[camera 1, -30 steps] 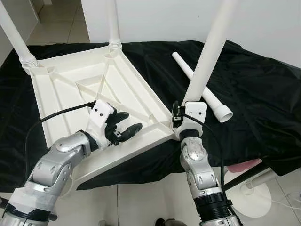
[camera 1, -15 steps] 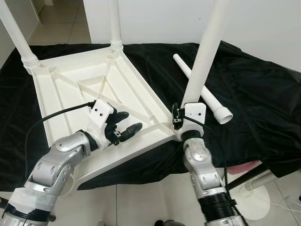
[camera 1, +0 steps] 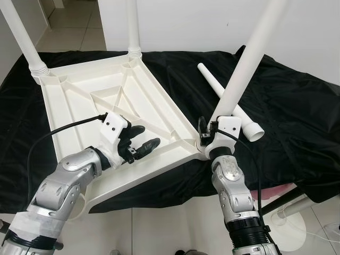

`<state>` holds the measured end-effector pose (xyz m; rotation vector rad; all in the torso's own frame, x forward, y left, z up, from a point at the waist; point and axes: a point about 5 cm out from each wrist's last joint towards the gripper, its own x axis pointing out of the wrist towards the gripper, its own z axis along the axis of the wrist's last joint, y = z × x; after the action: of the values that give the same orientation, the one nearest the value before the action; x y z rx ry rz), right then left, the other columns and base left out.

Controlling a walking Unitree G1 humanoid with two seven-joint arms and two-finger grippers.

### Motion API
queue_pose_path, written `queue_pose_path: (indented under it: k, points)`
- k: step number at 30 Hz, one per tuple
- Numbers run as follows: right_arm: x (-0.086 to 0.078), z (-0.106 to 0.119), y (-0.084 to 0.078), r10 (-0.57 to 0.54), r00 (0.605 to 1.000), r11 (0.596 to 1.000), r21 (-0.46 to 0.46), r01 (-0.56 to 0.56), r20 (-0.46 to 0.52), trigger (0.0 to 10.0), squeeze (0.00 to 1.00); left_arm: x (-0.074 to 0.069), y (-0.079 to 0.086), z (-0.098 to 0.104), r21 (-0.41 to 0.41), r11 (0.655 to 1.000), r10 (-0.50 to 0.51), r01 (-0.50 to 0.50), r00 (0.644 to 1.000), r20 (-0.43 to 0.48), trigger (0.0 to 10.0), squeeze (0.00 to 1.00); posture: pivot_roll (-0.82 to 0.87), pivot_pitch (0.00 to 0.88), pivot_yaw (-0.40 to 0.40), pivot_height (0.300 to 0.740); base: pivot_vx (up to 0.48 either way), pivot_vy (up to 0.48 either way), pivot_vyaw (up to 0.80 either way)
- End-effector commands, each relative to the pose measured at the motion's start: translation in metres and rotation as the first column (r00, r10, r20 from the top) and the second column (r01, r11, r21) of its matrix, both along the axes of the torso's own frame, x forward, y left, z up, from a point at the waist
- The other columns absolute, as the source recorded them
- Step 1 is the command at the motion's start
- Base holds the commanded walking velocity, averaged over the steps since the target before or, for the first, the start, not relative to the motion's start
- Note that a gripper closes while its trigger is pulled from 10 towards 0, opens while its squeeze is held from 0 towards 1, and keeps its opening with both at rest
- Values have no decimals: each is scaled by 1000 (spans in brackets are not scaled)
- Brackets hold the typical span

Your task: Building children table

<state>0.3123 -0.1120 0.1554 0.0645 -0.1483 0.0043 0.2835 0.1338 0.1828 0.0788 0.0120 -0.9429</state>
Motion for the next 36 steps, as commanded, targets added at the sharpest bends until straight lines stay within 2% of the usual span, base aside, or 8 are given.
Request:
queue_pose_path:
  k: [1, 10, 11, 18, 19, 26, 28, 36]
  points:
    - [-5, -36, -4, -6, 986, 1000, -29, 2, -168, 10000, 0, -3, -1, 2, 1, 997, -77, 77, 997, 11, 10000, 0, -31, 109, -33, 740, 0, 0, 0]
    - [-4, -32, -4, 30, 990, 998, -49, -37, -139, 10000, 8, -1, -1, 3, 0, 997, -73, 73, 997, 13, 10000, 0, -34, 112, -36, 740, 0, 0, 0]
    - [-3, -28, -5, 62, 992, 996, -50, -68, -112, 10000, 1000, -1, -1, 3, -1, 997, -71, 71, 997, 13, 10000, 0, -35, 112, -37, 740, 0, 0, 0]
    - [1, -12, -13, 161, 987, 984, -77, -162, -18, 10000, 1000, -1, -2, 3, -8, 998, -69, 69, 998, 15, 10000, 0, -36, 111, -41, 740, 0, 0, 0]
    - [3, -7, -16, 205, 979, 975, -90, -204, 5, 10000, 0, -1, -2, 3, -9, 998, -67, 68, 998, 15, 10000, 0, -38, 109, -42, 740, 0, 0, 0]
    - [10, 11, -27, 345, 937, 926, -187, -329, 58, 10000, 0, 1, -3, 4, -12, 998, -66, 66, 998, 20, 10000, 0, -43, 106, -44, 740, 0, 0, 0]
    - [17, 14, -33, 382, 923, 907, -214, -364, 49, 0, 0, 1, -3, 4, -13, 998, -65, 65, 998, 22, 10000, 0, -42, 104, -46, 740, 0, 0, 0]
    - [23, 15, -34, 428, 903, 886, -209, -413, 31, 0, 0, 1, -2, 5, -18, 999, -48, 49, 998, 34, 10000, 0, -27, 102, -57, 740, 0, 0, 0]
